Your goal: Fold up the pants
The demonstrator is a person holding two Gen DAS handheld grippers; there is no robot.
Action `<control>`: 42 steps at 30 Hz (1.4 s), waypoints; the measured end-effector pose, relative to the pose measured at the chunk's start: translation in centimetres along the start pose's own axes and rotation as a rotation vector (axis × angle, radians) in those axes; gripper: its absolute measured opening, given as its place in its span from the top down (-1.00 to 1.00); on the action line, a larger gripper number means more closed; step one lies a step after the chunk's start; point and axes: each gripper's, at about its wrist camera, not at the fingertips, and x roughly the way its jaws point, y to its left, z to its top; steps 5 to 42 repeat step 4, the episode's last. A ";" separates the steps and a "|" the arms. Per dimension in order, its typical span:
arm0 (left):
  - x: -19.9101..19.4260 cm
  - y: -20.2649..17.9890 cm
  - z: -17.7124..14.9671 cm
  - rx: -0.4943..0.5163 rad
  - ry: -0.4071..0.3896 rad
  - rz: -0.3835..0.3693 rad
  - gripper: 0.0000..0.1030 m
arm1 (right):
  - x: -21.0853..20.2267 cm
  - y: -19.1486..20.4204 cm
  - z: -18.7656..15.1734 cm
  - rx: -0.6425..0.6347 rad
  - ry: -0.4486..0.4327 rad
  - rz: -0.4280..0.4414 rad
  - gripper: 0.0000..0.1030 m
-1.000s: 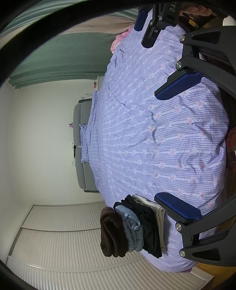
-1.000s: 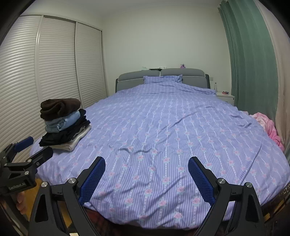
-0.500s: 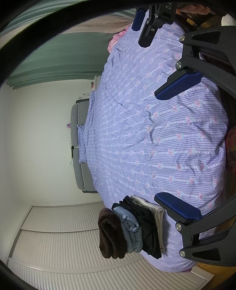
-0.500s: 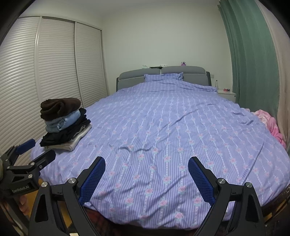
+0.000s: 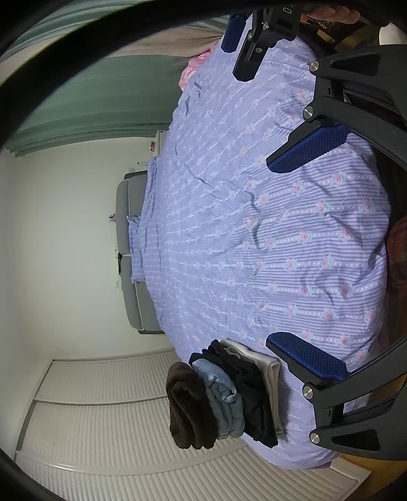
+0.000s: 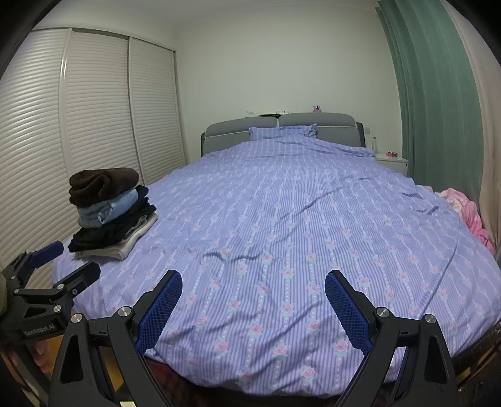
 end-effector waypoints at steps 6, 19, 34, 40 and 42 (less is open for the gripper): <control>0.0 -0.1 -0.1 0.011 -0.006 0.016 -1.00 | 0.1 -0.2 0.0 0.003 0.002 0.002 -0.82; 0.0 -0.1 -0.1 0.011 -0.006 0.016 -1.00 | 0.1 -0.2 0.0 0.003 0.002 0.002 -0.82; 0.0 -0.1 -0.1 0.011 -0.006 0.016 -1.00 | 0.1 -0.2 0.0 0.003 0.002 0.002 -0.82; 0.0 -0.1 -0.1 0.011 -0.006 0.016 -1.00 | 0.1 -0.2 0.0 0.003 0.002 0.002 -0.82; 0.0 -0.1 -0.1 0.011 -0.006 0.016 -1.00 | 0.1 -0.2 0.0 0.003 0.002 0.002 -0.82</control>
